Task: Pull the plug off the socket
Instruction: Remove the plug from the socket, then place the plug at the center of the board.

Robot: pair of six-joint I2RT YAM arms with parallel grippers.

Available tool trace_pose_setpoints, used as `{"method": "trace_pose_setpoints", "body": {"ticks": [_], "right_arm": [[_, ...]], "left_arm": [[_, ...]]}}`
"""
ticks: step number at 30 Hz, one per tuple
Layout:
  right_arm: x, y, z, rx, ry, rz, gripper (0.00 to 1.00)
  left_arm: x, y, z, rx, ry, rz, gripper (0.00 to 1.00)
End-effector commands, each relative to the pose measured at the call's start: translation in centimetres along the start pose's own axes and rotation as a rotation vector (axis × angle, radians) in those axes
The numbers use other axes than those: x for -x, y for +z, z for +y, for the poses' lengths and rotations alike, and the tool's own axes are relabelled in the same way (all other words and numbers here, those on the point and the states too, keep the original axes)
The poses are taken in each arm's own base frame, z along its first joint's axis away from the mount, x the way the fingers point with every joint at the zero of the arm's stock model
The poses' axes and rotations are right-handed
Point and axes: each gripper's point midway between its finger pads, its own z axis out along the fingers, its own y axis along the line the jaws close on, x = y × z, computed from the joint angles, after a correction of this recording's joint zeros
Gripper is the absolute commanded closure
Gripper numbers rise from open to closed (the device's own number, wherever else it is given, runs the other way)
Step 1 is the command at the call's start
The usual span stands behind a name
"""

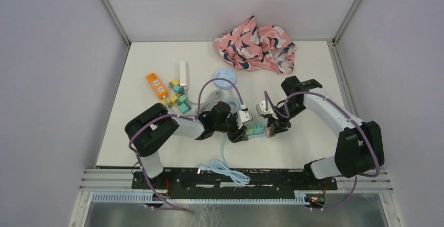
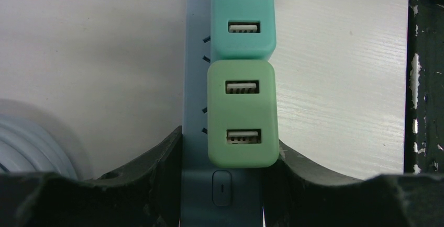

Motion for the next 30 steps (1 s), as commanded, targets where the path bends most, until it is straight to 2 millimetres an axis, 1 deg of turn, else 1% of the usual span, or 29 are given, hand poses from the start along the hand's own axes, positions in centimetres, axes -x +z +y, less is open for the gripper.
{"method": "trace_pose_setpoints", "body": {"ticks": [1,3,5,7,9,14,20,23,25,27,28,30], "right_arm": [[1.9,-2.2,-0.9,-0.059,-0.016,-0.006,1.0],[2.3,-3.0,-1.0,-0.098,-0.016,-0.025,0.99],[2.9,-3.7,-1.1,-0.135,-0.005,-0.062,0.99],[3.5,-4.1,-1.0,-0.146,0.007,-0.103,0.98],[4.1,-4.4,-0.9,-0.141,0.024,-0.133,0.98],[5.5,-4.5,-0.6,-0.1,0.077,-0.209,0.97],[7.4,-5.1,-1.0,-0.078,0.212,-0.308,0.95],[8.5,-5.2,-1.3,-0.069,0.288,-0.379,0.95],[9.0,-5.2,-1.7,-0.061,0.342,-0.419,0.95],[9.3,-5.2,-2.3,-0.058,0.402,-0.453,0.95],[9.5,-5.2,-2.5,-0.051,0.464,-0.468,0.96],[9.7,-5.2,-3.1,-0.048,0.518,-0.498,0.96]], "left_arm": [[-0.6,-0.5,0.9,0.062,-0.034,0.027,0.84],[0.1,-0.6,0.9,0.073,-0.065,0.001,0.63],[0.8,-0.7,0.9,0.081,-0.085,-0.028,0.47],[1.7,-1.1,1.0,0.095,-0.098,-0.061,0.33],[2.8,-1.7,1.0,0.114,-0.097,-0.094,0.25],[5.0,-3.8,1.4,0.185,-0.086,-0.168,0.16],[8.1,-7.7,1.6,0.28,-0.052,-0.285,0.16],[10.6,-9.9,0.7,0.284,-0.021,-0.38,0.14],[12.0,-11.0,0.2,0.279,-0.014,-0.431,0.1],[13.1,-11.9,0.0,0.284,-0.034,-0.478,0.03],[13.7,-12.2,-0.1,0.287,-0.052,-0.501,0.0],[14.4,-12.8,-0.1,0.293,-0.097,-0.541,0.01]]}}
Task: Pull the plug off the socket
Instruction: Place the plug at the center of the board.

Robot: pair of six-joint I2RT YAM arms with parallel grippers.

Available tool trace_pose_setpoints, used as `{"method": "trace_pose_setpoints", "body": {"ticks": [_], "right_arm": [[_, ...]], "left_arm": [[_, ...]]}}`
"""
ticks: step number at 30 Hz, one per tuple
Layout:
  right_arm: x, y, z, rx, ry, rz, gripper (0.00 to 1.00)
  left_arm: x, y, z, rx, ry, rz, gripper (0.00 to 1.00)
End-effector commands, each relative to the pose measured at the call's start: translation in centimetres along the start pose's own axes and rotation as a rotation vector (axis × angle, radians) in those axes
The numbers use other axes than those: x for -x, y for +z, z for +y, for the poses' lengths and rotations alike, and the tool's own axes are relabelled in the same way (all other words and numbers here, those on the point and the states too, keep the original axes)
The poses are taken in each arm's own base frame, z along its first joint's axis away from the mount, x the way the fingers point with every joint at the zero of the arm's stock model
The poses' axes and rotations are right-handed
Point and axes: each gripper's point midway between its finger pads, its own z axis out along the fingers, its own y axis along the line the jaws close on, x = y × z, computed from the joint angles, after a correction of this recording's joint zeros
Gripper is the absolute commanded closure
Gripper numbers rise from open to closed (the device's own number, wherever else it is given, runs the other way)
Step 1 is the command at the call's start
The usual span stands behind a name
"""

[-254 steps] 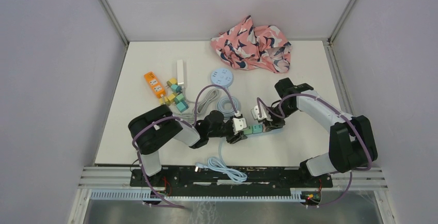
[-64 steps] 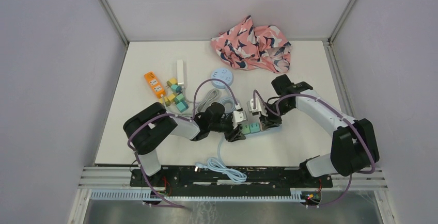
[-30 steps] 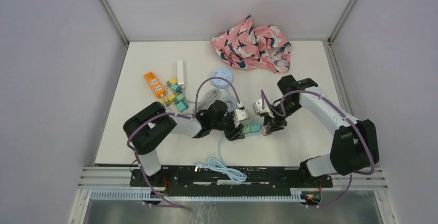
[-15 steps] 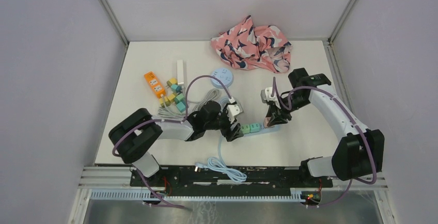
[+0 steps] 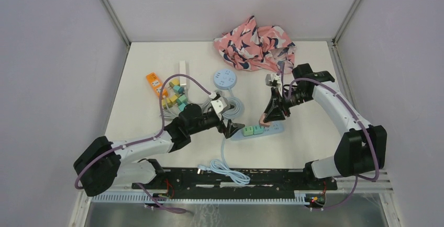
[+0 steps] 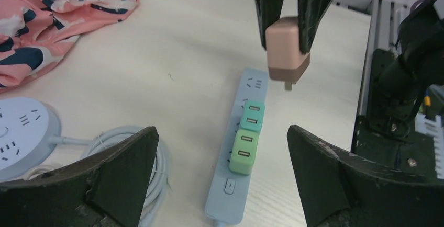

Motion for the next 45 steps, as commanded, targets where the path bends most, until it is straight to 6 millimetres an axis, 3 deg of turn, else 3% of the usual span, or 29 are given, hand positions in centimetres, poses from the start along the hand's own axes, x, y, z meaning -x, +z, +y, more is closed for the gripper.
{"method": "trace_pose_setpoints", "body": {"ticks": [1,16,36,40,45], "right_arm": [[2.9,0.3,-0.5,0.026,0.157,-0.142,0.96],[3.3,0.8,-3.5,0.01,0.401,-0.207,0.95],[2.9,0.4,-5.0,-0.02,0.466,-0.228,0.93],[2.9,0.4,-5.1,-0.02,0.471,-0.232,0.93],[2.8,0.3,-5.3,-0.022,0.477,-0.234,0.93]], "left_arm": [[3.5,-0.4,0.5,0.052,-0.123,-0.132,0.01],[4.0,0.9,-0.4,-0.001,-0.299,-0.169,0.02],[3.6,2.2,0.4,0.048,-0.418,-0.139,0.05],[3.5,2.6,0.6,0.077,-0.42,-0.111,0.1],[3.0,3.1,-0.2,0.215,-0.232,-0.004,0.1]]}}
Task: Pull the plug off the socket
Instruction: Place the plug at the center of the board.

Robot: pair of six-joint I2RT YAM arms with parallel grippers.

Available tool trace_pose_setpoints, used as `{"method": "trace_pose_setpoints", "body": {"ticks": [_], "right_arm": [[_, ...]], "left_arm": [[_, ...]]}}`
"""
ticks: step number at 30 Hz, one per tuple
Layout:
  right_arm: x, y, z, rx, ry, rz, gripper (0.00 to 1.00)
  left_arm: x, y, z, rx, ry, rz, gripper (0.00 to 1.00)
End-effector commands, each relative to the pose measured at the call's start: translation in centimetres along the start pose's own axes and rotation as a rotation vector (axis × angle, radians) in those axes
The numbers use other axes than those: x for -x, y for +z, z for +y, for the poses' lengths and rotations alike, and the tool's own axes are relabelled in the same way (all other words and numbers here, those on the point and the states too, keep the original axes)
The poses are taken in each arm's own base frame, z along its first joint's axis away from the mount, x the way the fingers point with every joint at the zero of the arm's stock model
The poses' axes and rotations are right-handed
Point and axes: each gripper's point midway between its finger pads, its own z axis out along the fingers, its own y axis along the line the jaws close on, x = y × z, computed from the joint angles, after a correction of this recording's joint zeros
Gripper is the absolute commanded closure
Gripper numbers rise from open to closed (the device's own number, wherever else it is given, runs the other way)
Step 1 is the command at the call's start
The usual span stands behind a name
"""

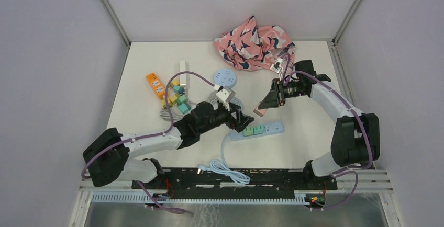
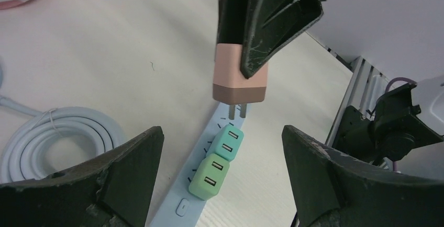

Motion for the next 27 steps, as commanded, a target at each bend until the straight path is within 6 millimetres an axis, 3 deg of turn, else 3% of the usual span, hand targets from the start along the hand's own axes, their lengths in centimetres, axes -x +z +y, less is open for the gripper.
{"method": "trace_pose_setpoints", "body": {"ticks": [1,8,14,20,22,27], "right_arm": [[0.8,-0.1,0.4,0.037,-0.018,-0.028,0.93],[0.8,-0.1,0.2,0.033,-0.01,-0.03,0.92],[0.9,0.0,-0.2,0.023,0.018,-0.041,0.92],[1.2,0.3,-2.1,-0.061,0.139,-0.053,0.9],[1.2,0.4,-2.4,-0.066,0.176,-0.052,0.89],[1.1,0.5,-2.6,-0.069,0.209,-0.049,0.88]], "left_arm": [[1.5,0.5,-1.3,0.114,0.17,0.001,0.1],[1.3,1.1,-2.3,0.18,0.237,0.003,0.09],[1.6,1.9,-2.2,0.223,0.173,0.001,0.1],[2.2,3.1,-2.7,0.234,0.129,0.011,0.12],[2.2,3.7,-2.9,0.232,0.132,0.024,0.17],[1.2,5.2,-2.4,0.272,0.156,0.112,0.17]]}}
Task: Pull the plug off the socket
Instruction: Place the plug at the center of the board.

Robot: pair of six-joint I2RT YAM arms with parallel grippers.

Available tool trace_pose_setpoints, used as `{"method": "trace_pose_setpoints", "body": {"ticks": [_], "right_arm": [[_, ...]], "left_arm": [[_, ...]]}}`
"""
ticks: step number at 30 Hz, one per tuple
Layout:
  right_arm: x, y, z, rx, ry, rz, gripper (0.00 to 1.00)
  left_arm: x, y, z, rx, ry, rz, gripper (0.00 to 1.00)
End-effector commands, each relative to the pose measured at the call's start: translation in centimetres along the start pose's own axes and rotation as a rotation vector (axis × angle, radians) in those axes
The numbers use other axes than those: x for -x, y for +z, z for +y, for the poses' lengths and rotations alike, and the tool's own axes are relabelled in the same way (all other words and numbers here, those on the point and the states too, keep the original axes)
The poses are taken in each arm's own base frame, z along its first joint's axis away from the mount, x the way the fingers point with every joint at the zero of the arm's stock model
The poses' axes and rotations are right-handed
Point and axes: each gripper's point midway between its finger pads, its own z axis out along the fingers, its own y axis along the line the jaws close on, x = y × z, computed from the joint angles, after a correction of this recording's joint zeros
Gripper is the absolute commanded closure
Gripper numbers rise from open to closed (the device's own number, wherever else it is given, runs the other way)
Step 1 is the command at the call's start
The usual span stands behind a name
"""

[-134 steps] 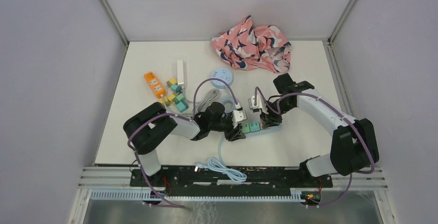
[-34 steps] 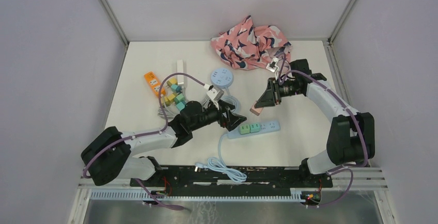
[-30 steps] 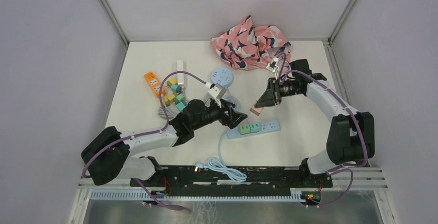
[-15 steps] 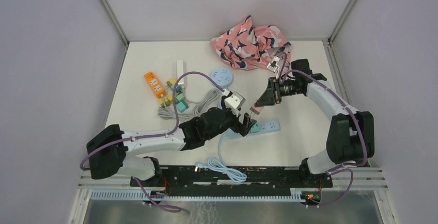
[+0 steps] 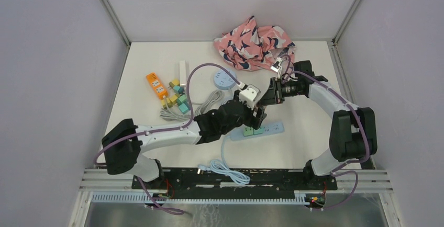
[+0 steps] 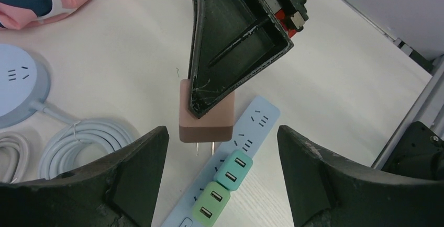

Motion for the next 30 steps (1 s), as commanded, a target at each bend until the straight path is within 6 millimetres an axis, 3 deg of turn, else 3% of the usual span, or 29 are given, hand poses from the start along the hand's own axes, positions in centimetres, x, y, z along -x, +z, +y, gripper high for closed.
{"method": "trace_pose_setpoints", "body": {"ticks": [1,8,14,20,22,24,26,28,29,30], "right_arm": [[0.8,-0.1,0.1,0.0,0.02,-0.022,0.88],[0.8,-0.1,0.2,0.002,0.022,-0.023,0.88],[0.8,-0.1,0.3,0.009,0.022,-0.023,0.88],[0.8,-0.1,0.4,0.018,0.024,-0.022,0.87],[0.8,-0.1,0.4,0.018,0.019,-0.021,0.83],[0.8,-0.1,0.5,0.022,0.006,-0.02,0.75],[0.8,-0.3,0.8,0.028,-0.035,-0.019,0.6],[0.8,-0.6,0.9,0.011,-0.099,-0.018,0.38],[0.8,-0.7,0.8,-0.002,-0.132,-0.016,0.15],[0.9,-0.9,0.8,-0.018,-0.168,-0.019,0.02]], "left_arm": [[0.6,1.5,-0.5,0.039,-0.017,0.046,0.18],[-0.4,3.7,1.1,0.143,-0.023,0.131,0.24],[-0.1,4.4,1.6,0.136,-0.027,0.144,0.24],[-0.2,4.7,1.1,0.074,-0.02,0.163,0.58],[-0.3,4.7,1.1,0.058,-0.015,0.172,0.81],[-0.3,4.6,1.3,0.061,-0.009,0.175,0.97],[-0.3,4.3,2.0,0.082,0.0,0.172,0.97],[-0.4,3.7,2.8,0.105,0.005,0.165,0.97],[-0.5,3.5,3.4,0.119,0.004,0.161,0.97],[-0.6,3.1,4.0,0.133,0.0,0.157,0.97]]}}
